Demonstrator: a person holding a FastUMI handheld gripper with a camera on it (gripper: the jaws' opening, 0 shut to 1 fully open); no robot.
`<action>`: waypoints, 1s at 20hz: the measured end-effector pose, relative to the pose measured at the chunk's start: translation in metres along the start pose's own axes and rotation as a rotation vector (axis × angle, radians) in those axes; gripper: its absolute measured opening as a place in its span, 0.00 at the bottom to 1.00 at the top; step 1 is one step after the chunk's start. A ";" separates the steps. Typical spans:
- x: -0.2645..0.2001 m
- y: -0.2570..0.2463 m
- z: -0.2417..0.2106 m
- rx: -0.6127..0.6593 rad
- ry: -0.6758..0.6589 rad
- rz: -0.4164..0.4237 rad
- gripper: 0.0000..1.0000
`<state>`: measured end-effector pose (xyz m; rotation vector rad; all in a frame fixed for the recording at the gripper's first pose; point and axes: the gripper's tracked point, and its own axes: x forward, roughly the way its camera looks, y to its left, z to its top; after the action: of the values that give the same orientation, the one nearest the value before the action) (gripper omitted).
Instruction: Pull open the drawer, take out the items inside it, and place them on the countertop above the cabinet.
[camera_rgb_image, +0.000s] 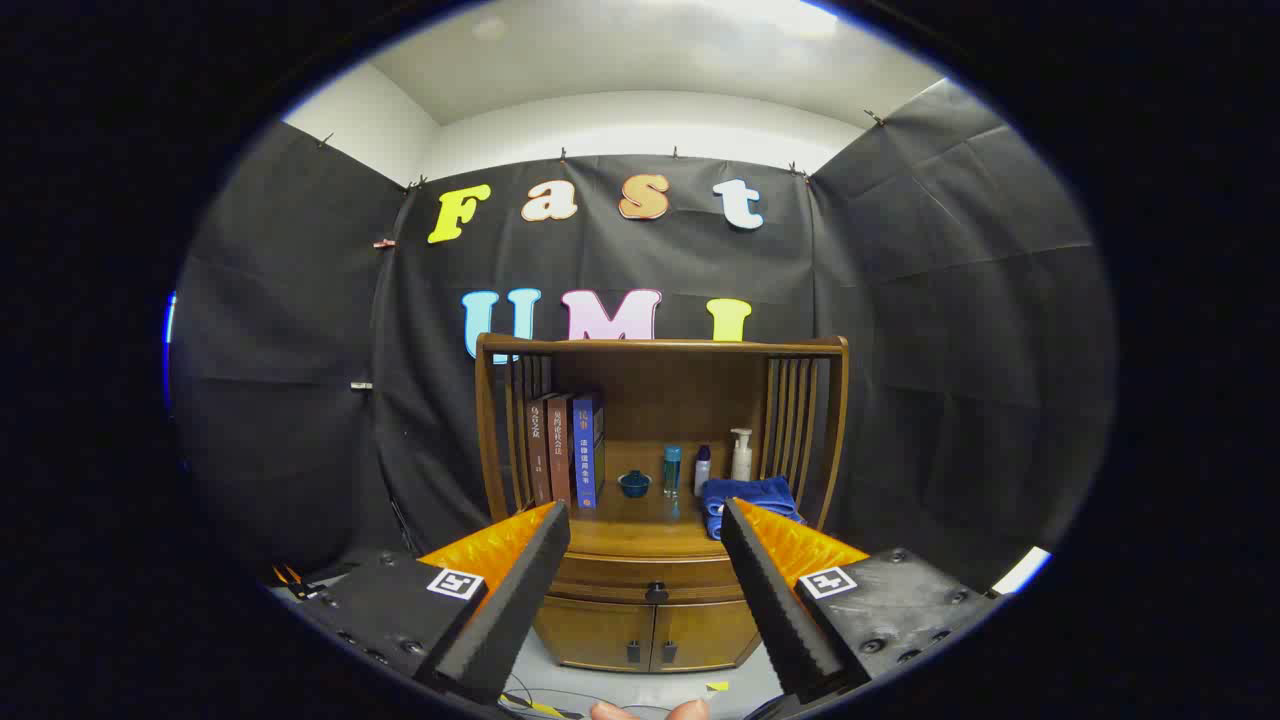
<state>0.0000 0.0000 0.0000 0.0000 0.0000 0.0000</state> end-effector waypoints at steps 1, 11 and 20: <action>0.000 0.001 0.000 0.000 0.000 0.001 0.99; -0.001 -0.001 0.002 0.007 -0.011 -0.005 0.99; 0.003 -0.001 0.000 0.013 -0.014 0.003 0.99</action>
<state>0.0026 -0.0011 0.0004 0.0127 -0.0140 0.0032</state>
